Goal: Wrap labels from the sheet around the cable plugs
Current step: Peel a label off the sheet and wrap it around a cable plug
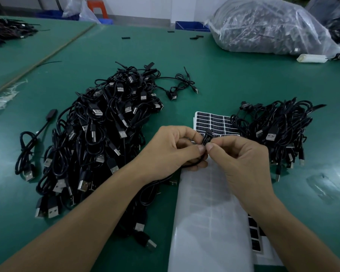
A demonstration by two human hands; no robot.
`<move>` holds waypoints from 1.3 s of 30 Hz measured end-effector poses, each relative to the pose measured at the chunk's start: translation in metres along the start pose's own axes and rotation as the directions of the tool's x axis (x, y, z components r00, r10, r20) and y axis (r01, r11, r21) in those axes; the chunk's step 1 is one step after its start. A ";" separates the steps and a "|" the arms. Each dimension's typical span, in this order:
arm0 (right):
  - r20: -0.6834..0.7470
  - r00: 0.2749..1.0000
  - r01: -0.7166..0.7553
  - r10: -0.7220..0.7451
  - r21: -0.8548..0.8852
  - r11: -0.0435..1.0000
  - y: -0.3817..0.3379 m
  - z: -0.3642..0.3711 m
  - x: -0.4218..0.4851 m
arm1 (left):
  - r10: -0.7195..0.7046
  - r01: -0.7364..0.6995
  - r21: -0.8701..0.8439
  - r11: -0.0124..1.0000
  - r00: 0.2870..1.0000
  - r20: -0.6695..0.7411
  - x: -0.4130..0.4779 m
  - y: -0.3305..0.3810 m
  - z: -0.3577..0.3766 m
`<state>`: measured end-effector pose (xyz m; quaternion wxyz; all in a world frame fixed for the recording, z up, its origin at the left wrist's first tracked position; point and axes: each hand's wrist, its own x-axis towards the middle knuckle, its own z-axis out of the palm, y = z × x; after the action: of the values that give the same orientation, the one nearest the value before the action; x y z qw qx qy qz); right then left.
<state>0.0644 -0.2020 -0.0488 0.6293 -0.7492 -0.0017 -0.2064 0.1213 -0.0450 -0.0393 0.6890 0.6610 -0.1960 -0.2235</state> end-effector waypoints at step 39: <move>0.021 0.998 0.065 -0.064 -0.106 0.992 -0.001 0.001 -0.001 | 0.184 -0.172 0.272 0.947 0.983 -0.019 0.002 -0.008 -0.001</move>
<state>0.0631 -0.2003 -0.0482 0.5812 -0.7832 -0.0204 -0.2198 0.1228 -0.0454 -0.0474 0.6141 0.7329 -0.2682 -0.1173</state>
